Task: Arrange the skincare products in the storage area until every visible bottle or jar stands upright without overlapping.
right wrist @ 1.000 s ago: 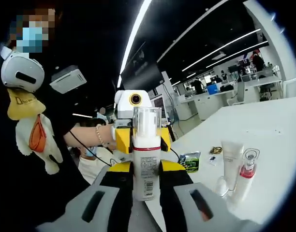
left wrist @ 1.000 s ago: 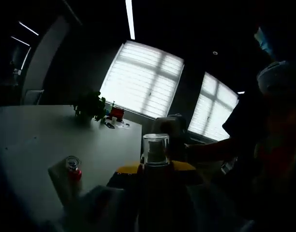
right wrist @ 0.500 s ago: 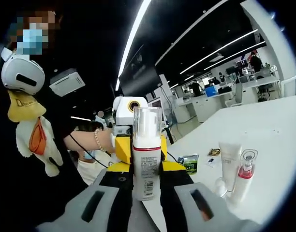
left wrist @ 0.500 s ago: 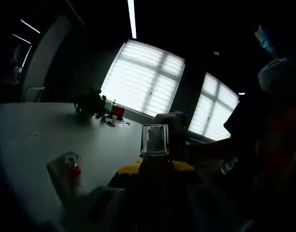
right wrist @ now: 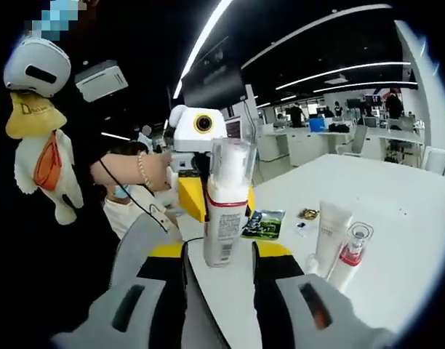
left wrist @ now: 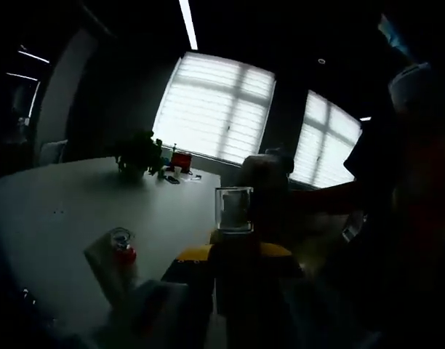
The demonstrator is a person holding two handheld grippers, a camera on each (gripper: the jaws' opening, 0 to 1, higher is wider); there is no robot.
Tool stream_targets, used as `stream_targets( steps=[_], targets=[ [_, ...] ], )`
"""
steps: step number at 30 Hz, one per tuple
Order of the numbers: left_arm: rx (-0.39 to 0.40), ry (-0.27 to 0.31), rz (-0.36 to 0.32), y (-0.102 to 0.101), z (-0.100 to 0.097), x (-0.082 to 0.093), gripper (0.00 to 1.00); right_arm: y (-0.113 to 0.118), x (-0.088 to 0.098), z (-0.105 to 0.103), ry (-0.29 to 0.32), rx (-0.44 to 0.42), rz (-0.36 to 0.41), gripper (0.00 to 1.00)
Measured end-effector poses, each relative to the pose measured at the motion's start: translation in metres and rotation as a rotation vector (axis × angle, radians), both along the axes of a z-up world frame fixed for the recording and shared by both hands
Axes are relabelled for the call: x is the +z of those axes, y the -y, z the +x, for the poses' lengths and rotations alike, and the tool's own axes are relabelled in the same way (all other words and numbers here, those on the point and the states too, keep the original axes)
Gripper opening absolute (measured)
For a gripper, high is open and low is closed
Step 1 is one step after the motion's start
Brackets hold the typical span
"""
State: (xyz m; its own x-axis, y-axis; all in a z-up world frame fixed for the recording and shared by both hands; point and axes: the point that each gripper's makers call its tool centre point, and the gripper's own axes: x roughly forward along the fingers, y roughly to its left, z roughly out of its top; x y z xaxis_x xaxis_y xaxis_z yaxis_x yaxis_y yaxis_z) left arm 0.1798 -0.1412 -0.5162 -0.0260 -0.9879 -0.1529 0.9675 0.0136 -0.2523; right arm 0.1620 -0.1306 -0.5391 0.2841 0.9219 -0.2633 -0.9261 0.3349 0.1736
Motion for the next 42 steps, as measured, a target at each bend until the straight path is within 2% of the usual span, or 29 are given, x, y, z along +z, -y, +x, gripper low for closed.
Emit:
stream_targets(
  steps=[8, 14, 20, 26, 36, 40, 42],
  targets=[
    [-0.026, 0.06, 0.082, -0.007, -0.008, -0.02, 0.24, 0.007, 0.015, 0.007, 0.013, 0.008, -0.014, 0.36],
    [-0.05, 0.085, 0.136, -0.007, -0.016, -0.032, 0.24, -0.007, 0.021, 0.001, 0.017, 0.081, -0.044, 0.35],
    [-0.064, 0.087, 0.131, -0.003, -0.021, -0.032, 0.24, -0.014, 0.014, 0.001, 0.004, 0.107, -0.069, 0.31],
    [-0.077, 0.083, 0.122, -0.001, -0.023, -0.032, 0.24, -0.017, 0.014, -0.001, -0.002, 0.121, -0.075, 0.21],
    [-0.1, 0.075, 0.121, -0.001, -0.022, -0.038, 0.24, -0.018, 0.009, 0.003, -0.034, 0.117, -0.092, 0.19],
    [-0.102, 0.076, 0.122, 0.001, -0.021, -0.042, 0.24, -0.018, 0.005, 0.004, -0.012, 0.119, -0.144, 0.19],
    [-0.089, 0.084, 0.133, 0.003, -0.017, -0.048, 0.24, -0.015, -0.003, 0.007, 0.042, 0.13, -0.221, 0.19]
  ],
)
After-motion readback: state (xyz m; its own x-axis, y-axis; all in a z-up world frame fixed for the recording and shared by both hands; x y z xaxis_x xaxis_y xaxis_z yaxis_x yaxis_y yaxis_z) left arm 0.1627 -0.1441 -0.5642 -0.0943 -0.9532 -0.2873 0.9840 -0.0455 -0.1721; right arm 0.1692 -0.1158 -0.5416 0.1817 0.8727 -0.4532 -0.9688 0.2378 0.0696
